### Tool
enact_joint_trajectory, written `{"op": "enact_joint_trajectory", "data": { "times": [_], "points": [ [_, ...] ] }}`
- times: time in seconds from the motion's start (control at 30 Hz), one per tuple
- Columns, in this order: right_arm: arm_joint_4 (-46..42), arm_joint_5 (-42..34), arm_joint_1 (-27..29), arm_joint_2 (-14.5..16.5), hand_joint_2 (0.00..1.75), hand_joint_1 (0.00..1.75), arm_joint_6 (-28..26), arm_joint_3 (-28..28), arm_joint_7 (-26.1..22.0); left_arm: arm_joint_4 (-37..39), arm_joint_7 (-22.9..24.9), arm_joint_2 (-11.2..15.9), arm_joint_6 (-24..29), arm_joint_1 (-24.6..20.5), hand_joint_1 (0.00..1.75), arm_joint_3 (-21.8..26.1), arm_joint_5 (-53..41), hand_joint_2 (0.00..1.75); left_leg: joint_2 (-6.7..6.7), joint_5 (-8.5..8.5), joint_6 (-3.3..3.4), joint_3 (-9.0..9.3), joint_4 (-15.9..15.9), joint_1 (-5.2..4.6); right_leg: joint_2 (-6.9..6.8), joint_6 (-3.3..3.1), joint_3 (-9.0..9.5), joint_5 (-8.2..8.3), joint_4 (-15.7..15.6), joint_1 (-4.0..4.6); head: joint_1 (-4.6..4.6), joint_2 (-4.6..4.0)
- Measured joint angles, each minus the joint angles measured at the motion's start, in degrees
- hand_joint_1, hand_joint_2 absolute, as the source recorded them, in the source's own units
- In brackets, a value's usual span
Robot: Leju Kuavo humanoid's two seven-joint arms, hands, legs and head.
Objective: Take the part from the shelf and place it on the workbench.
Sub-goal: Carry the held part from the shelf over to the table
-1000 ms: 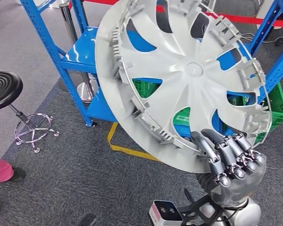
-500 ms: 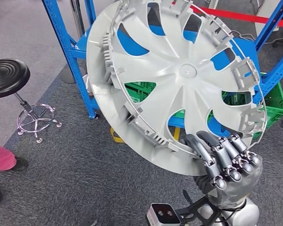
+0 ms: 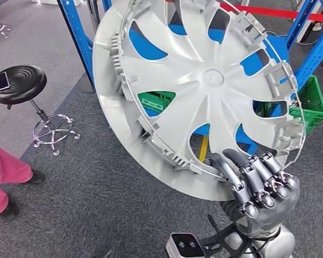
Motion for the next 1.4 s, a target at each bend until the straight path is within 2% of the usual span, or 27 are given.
{"op": "enact_joint_trajectory", "data": {
  "times": [0.07, 0.13, 0.2, 0.27, 0.33, 0.4, 0.43, 0.47, 0.5, 0.57, 0.6, 0.67, 0.7, 0.73, 0.8, 0.9, 0.93, 0.97, 1.03, 1.07, 1.1, 1.17, 1.2, 1.27, 1.3, 1.33, 1.4],
  "points": [
    [0.0, 0.0, 0.0, 0.0, 1.75, 1.75, 0.0, 0.2, 0.1, 0.0, -0.3, 0.0, 0.1, 0.1, 0.0, -0.3, -0.3, 1.75, 0.03, 2.7, -0.31, 4.42, -4.8, 0.49, -0.03, 0.49, -2.44, 0.85, 1.3, -0.06, -0.02, 0.0],
    [0.0, 0.0, -0.1, 0.0, 1.75, 1.75, 0.0, 0.4, 0.3, 0.0, -0.6, -0.1, 0.0, 0.4, 0.0, -0.6, -0.7, 1.75, -0.03, 1.48, -0.01, 9.58, -12.9, 0.56, -0.01, 1.11, -4.13, 1.6, 2.5, 0.02, 0.03, 0.0],
    [0.1, 0.0, -0.2, 0.0, 1.75, 1.75, 0.0, 0.5, 0.5, 0.0, -0.8, -0.1, -0.1, 0.6, 0.0, -0.9, -0.9, 1.75, -0.11, -0.11, 0.8, 11.33, -16.9, 0.23, -0.06, 1.65, -5.15, 2.7, 2.9, 0.03, 0.08, 0.0],
    [0.1, 0.0, -0.3, 0.0, 1.75, 1.75, 0.0, 0.7, 0.5, 0.0, -0.9, -0.1, -0.1, 0.8, 0.0, -1.0, -0.9, 1.75, 0.09, 0.63, 1.85, 10.1, -17.2, 0.27, 0.16, 2.2, -6.2, 2.71, 3.2, -0.11, 0.03, 0.0],
    [0.3, 0.0, -0.3, 0.0, 1.75, 1.75, 0.0, 0.8, 0.5, 0.0, -0.9, -0.1, -0.1, 0.9, 0.0, -1.2, -0.9, 1.75, 0.37, 2.1, 3.0, 8.44, -17.3, 0.44, 0.68, 2.81, -7.65, -1.35, 6.0, -0.31, 0.19, 0.0],
    [0.4, 0.0, -0.3, 0.0, 1.75, 1.75, 0.0, 0.8, 0.5, 0.0, -0.9, -0.1, -0.1, 0.7, 0.0, -1.4, -0.9, 1.75, 0.46, 3.64, 3.5, 6.64, -17.3, 0.38, 1.0, 3.26, -9.13, -7.01, 12.5, -0.55, 0.4, 0.0],
    [0.5, 0.0, -0.3, 0.0, 1.75, 1.75, 0.0, 0.8, 0.5, 0.0, -0.9, -0.1, -0.1, 0.7, 0.0, -1.4, -0.9, 1.75, 0.48, 4.42, 3.51, 5.66, -17.2, 0.36, 1.04, 3.4, -9.51, -8.28, 16.0, -0.64, 0.41, 0.0],
    [0.6, 0.0, -0.3, 0.0, 1.75, 1.75, 0.0, 0.8, 0.6, 0.0, -0.9, 0.0, -0.1, 0.7, 0.0, -1.4, -0.9, 1.75, 0.48, 5.2, 3.47, 4.65, -17.2, 0.34, 1.05, 3.49, -9.33, -8.03, 18.4, -0.7, 0.42, 0.0],
    [0.7, 0.0, -0.3, 0.0, 1.75, 1.75, 0.0, 0.8, 0.6, 0.0, -0.9, 0.0, -0.1, 0.6, 0.0, -1.4, -0.9, 1.75, 0.49, 5.97, 3.38, 3.63, -17.1, 0.34, 1.06, 3.51, -8.4, -6.45, 19.2, -0.77, 0.43, 0.0],
    [0.8, 0.0, -0.3, 0.0, 1.75, 1.75, 0.0, 0.8, 0.7, 0.0, -1.1, 0.0, -0.2, 0.4, 0.0, -1.5, -0.9, 1.75, 0.43, 7.38, 3.08, 1.92, -16.9, 0.35, 1.09, 3.41, -3.7, -2.89, 14.9, -0.9, 0.42, 0.0],
    [0.8, 0.0, -0.4, 0.0, 1.75, 1.75, 0.0, 0.9, 0.8, 0.0, -1.2, 0.0, -0.2, 0.3, 0.0, -1.5, -0.9, 1.75, 0.36, 8.01, 2.86, 1.31, -16.8, 0.26, 1.15, 3.3, 0.05, -2.69, 10.2, -0.91, 0.44, 0.0],
    [0.9, 0.0, -0.6, 0.0, 1.75, 1.75, 0.0, 1.0, 0.8, -0.1, -1.4, 0.0, -0.2, 0.1, 0.0, -1.6, -1.0, 1.75, 0.25, 9.37, 2.33, 0.59, -16.7, 0.14, 1.34, 3.02, 6.05, -4.7, 1.7, -0.82, 0.44, 0.0],
    [0.9, 0.0, -0.7, 0.0, 1.75, 1.75, 0.0, 1.0, 0.8, -0.1, -1.5, -0.1, -0.2, 0.0, 0.0, -1.6, -1.0, 1.75, 0.23, 10.09, 2.05, 0.32, -16.8, 0.12, 1.42, 2.86, 7.35, -5.48, -0.6, -0.7, 0.48, 0.0],
    [1.0, 0.0, -0.7, 0.0, 1.75, 1.75, 0.0, 1.1, 0.9, -0.1, -1.6, 0.0, -0.2, 0.0, 0.0, -1.7, -1.1, 1.75, 0.22, 10.76, 1.76, 0.07, -17.0, 0.13, 1.41, 2.65, 7.15, -5.45, -1.2, -0.71, 0.46, 0.0],
    [1.1, 0.0, -0.8, 0.0, 1.75, 1.75, 0.0, 1.2, 1.0, -0.1, -1.8, 0.0, -0.2, 0.0, 0.0, -1.7, -1.1, 1.75, 0.2, 9.46, 1.12, -0.45, -16.3, 0.21, 1.06, 1.92, 5.65, -4.31, -1.1, -0.84, 0.49, 0.0],
    [1.3, 0.0, -0.8, 0.0, 1.75, 1.75, -0.1, 1.3, 1.0, -0.1, -1.8, 0.1, -0.2, -0.2, 0.0, -1.8, -1.1, 1.75, 0.24, 0.56, 0.3, -1.4, -8.2, 0.32, 0.46, 0.83, 3.37, -2.34, -1.2, -0.83, 0.33, 0.0],
    [1.3, 0.0, -0.8, 0.0, 1.75, 1.75, -0.1, 1.3, 1.0, -0.1, -1.8, 0.1, -0.2, -0.2, 0.0, -1.8, -1.1, 1.75, 0.24, -1.38, 0.14, -1.52, -4.5, 0.33, 0.33, 0.75, 2.59, -1.61, -1.0, -0.74, 0.29, 0.0],
    [1.4, 0.0, -0.8, 0.0, 1.75, 1.75, -0.1, 1.3, 1.0, -0.1, -1.8, 0.1, -0.2, -0.2, 0.0, -1.8, -1.1, 1.75, 0.24, -1.64, 0.04, -1.33, -1.6, 0.33, 0.25, 0.74, 1.67, -0.86, -0.8, -0.66, 0.28, 0.0],
    [1.5, 0.0, -0.8, 0.0, 1.75, 1.75, -0.1, 1.3, 1.0, -0.1, -1.8, 0.1, -0.2, -0.2, 0.0, -1.8, -1.3, 1.75, 0.25, 1.57, 0.06, 0.7, -0.5, 0.36, 0.17, 0.91, -0.63, 0.42, 0.1, -0.58, 0.28, 0.0],
    [1.5, 0.0, -0.8, 0.0, 1.75, 1.75, -0.1, 1.3, 1.0, -0.1, -1.8, 0.1, -0.2, -0.1, 0.0, -1.9, -1.3, 1.75, 0.24, 3.21, 0.17, 2.9, -2.9, 0.38, 0.16, 1.08, -1.85, 0.9, 0.8, -0.58, 0.27, 0.0],
    [1.6, 0.0, -0.8, 0.0, 1.75, 1.75, -0.1, 1.3, 1.1, -0.1, -1.9, 0.0, -0.2, 0.0, 0.0, -1.9, -1.4, 1.75, 0.23, 3.45, 0.34, 5.66, -6.6, 0.34, 0.17, 1.29, -2.92, 1.28, 1.4, -0.51, 0.26, 0.0],
    [1.6, 0.0, -0.9, 0.0, 1.75, 1.75, -0.1, 1.3, 1.1, -0.2, -2.0, -0.1, -0.1, 0.3, 0.0, -2.0, -1.5, 1.75, 0.2, 1.32, 0.91, 10.34, -14.4, 0.17, 0.15, 1.83, -4.41, 1.99, 2.3, -0.39, 0.29, 0.0],
    [1.6, 0.0, -0.9, 0.0, 1.75, 1.75, -0.1, 1.3, 1.2, -0.2, -2.2, -0.1, 0.0, 0.4, 0.0, -2.0, -1.5, 1.75, 0.18, 0.16, 1.26, 11.22, -16.6, 0.02, 0.11, 2.12, -4.94, 2.48, 2.4, -0.37, 0.31, 0.0],
    [1.6, 0.0, -1.0, 0.0, 1.75, 1.75, -0.1, 1.3, 1.2, -0.2, -2.5, -0.2, 0.4, 0.6, 0.0, -2.2, -1.6, 1.75, 0.28, 0.22, 2.12, 10.83, -17.9, -0.03, 0.1, 2.7, -5.82, 3.3, 2.5, -0.47, 0.32, 0.0],
    [1.6, 0.0, -1.0, 0.0, 1.75, 1.75, -0.1, 1.3, 1.2, -0.2, -2.6, -0.2, 0.5, 0.7, 0.0, -2.2, -1.6, 1.75, 0.37, 0.77, 2.6, 10.32, -18.0, 0.04, 0.25, 3.0, -6.45, 2.82, 3.0, -0.53, 0.37, 0.0],
    [1.7, 0.0, -1.0, 0.0, 1.75, 1.75, -0.1, 1.4, 1.2, -0.2, -2.7, -0.2, 0.6, 0.8, 0.0, -2.3, -1.6, 1.75, 0.48, 1.39, 3.05, 9.84, -18.2, 0.15, 0.48, 3.31, -7.29, 1.47, 4.5, -0.59, 0.42, 0.0],
    [1.8, 0.0, -1.0, 0.0, 1.75, 1.75, -0.1, 1.5, 1.1, -0.2, -2.8, -0.3, 0.6, 0.8, 0.0, -2.4, -1.6, 1.75, 0.62, 2.5, 3.57, 8.65, -18.2, 0.22, 0.9, 3.87, -9.72, -3.08, 11.0, -0.82, 0.55, 0.0]
  ]
}}
